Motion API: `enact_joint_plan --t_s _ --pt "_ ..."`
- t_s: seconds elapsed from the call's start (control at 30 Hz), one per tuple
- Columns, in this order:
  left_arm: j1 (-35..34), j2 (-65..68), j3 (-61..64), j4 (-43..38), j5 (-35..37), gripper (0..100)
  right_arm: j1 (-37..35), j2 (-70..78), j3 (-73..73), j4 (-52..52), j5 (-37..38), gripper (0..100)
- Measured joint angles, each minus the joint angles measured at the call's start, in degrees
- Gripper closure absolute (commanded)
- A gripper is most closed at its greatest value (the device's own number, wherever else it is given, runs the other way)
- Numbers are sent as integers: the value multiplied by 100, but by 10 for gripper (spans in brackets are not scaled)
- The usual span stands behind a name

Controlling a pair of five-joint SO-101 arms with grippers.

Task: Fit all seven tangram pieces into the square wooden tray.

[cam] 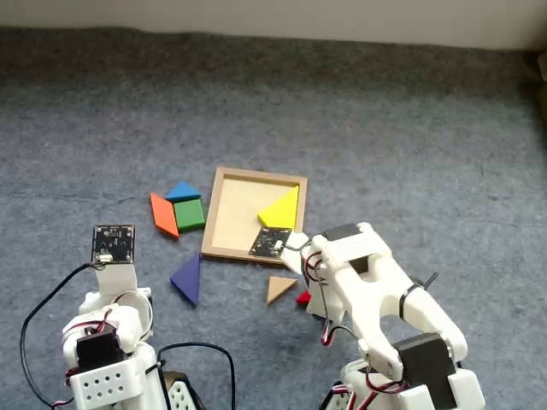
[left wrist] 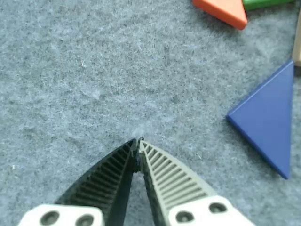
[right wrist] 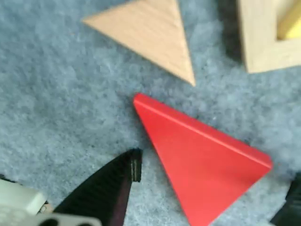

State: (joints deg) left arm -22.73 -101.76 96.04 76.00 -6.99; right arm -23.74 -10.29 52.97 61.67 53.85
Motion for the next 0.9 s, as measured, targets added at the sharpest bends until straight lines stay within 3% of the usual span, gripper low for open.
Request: enact_joint_plan --t_s 0.9 --pt "0 0 0 0 0 993 18 185 -202 -237 62 605"
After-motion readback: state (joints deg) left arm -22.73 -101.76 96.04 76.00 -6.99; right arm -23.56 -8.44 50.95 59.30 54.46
